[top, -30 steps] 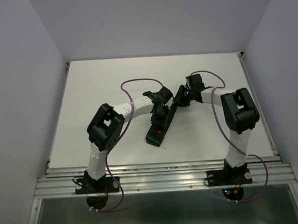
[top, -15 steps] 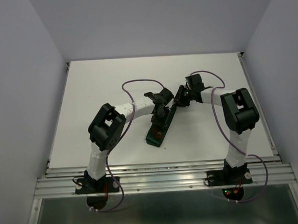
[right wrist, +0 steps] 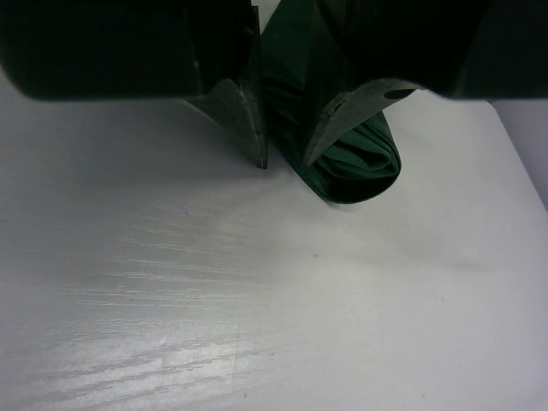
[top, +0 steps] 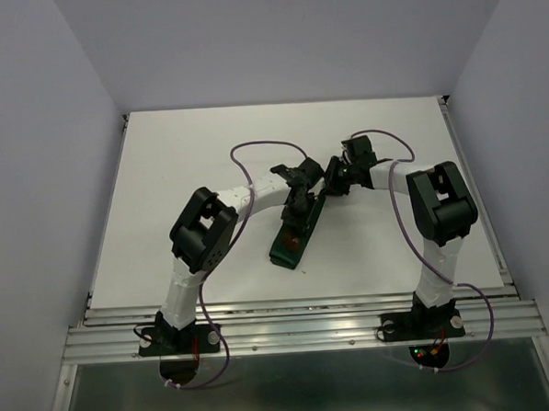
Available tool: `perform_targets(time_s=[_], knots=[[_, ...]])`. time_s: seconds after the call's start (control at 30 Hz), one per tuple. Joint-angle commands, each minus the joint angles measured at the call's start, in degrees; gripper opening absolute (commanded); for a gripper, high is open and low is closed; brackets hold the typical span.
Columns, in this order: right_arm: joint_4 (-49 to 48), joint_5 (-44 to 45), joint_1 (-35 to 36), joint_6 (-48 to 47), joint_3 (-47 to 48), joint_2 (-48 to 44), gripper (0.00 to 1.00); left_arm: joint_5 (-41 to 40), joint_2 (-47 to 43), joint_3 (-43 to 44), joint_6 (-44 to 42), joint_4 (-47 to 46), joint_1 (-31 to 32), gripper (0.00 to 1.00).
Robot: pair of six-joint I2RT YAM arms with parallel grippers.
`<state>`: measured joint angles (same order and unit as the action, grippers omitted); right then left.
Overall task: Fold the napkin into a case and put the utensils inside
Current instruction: Stuff the spoon into the folded napkin.
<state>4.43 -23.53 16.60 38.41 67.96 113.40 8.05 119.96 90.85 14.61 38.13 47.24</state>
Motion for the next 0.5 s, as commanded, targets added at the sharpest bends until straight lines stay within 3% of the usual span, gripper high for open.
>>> perform_targets(time_s=[0.0, 0.13, 0.3, 0.47], knots=[[0.32, 0.15, 0.63, -0.44, -0.02, 0.77, 0.28, -0.94, 0.53, 2.84, -1.34, 0.98, 0.13, 0.19], [0.32, 0.15, 0.63, -0.44, -0.02, 0.77, 0.28, -1.11, 0.54, 3.19, -1.16, 0.81, -0.13, 0.20], [0.32, 0.15, 0.63, -0.44, 0.15, 0.85, 0.28, -0.76, -0.43, 2.93, -1.25, 1.33, -0.22, 0.33], [0.41, 0.15, 0.63, -0.27, 0.24, 0.85, 0.28, -0.32, -2.36, 2.40, -0.81, 1.60, -0.22, 0.38]])
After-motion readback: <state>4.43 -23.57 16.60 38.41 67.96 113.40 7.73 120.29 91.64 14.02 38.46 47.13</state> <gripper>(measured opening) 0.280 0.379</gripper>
